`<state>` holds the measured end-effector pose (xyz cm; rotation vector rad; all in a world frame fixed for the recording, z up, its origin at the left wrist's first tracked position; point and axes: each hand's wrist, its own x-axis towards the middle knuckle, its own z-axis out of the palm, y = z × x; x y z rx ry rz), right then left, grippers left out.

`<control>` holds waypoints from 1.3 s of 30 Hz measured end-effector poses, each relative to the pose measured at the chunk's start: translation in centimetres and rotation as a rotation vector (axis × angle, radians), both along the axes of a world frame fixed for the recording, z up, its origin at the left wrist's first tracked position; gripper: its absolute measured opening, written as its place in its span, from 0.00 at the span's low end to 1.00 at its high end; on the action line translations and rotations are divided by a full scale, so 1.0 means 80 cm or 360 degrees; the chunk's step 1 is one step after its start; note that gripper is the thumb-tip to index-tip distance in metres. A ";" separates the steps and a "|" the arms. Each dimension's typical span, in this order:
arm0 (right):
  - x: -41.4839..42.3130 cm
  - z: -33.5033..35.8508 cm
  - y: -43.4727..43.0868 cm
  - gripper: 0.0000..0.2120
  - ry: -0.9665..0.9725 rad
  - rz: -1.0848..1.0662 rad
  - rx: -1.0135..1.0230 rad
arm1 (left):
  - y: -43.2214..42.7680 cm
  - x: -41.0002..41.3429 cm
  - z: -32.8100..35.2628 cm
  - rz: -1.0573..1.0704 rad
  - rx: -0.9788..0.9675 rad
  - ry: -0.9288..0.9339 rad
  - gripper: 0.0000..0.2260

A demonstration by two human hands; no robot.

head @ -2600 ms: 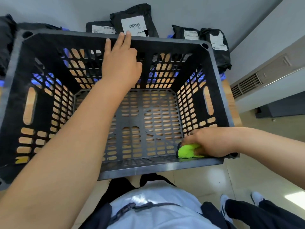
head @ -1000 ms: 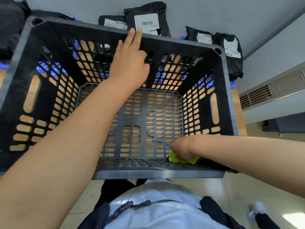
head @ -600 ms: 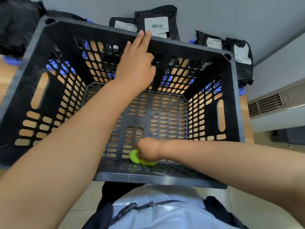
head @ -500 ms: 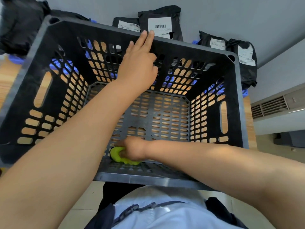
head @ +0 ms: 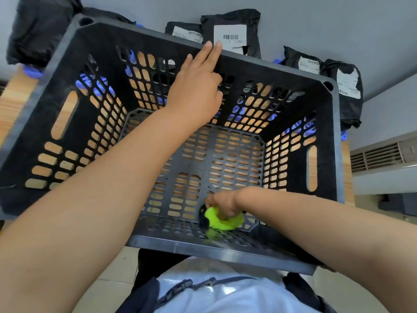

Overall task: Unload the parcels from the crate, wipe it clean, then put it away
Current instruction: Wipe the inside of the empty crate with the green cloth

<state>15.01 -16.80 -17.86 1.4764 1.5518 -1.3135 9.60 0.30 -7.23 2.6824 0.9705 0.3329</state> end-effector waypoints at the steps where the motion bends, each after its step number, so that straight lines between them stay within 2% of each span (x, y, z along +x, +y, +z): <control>1: 0.009 -0.001 -0.002 0.24 -0.0069 0.0095 -0.0068 | 0.000 0.000 0.000 0.0000 -0.0001 -0.0003 0.13; 6: 0.032 -0.001 -0.017 0.22 -0.0463 0.0753 -0.0346 | 0.000 0.000 0.000 0.0006 -0.0002 -0.0006 0.13; 9: 0.023 0.004 -0.016 0.18 -0.0500 0.0795 -0.0376 | 0.001 0.000 0.000 0.0005 0.0015 -0.0004 0.13; 12: 0.014 0.003 -0.014 0.17 -0.0433 0.0679 -0.0366 | 0.001 0.000 0.001 0.0005 0.0018 -0.0006 0.13; 14: 0.013 0.000 -0.012 0.18 -0.0389 0.0534 -0.0328 | 0.001 0.000 0.002 0.0008 0.0019 -0.0009 0.13; 18: 0.006 -0.003 -0.002 0.25 -0.0211 0.0022 -0.0137 | 0.002 0.000 0.003 0.0007 0.0002 -0.0013 0.13; 24: -0.023 -0.010 0.002 0.22 0.0052 -0.0338 0.0146 | 0.003 -0.001 0.003 -0.0007 0.0015 -0.0022 0.14; 30: -0.040 -0.012 0.013 0.21 0.0465 -0.1197 0.0267 | 0.006 -0.003 0.005 -0.0027 0.0005 -0.0030 0.14; 39: -0.027 0.000 0.033 0.28 0.0675 -0.2225 0.0253 | 0.006 -0.005 0.018 -0.0059 -0.0179 -0.0036 0.15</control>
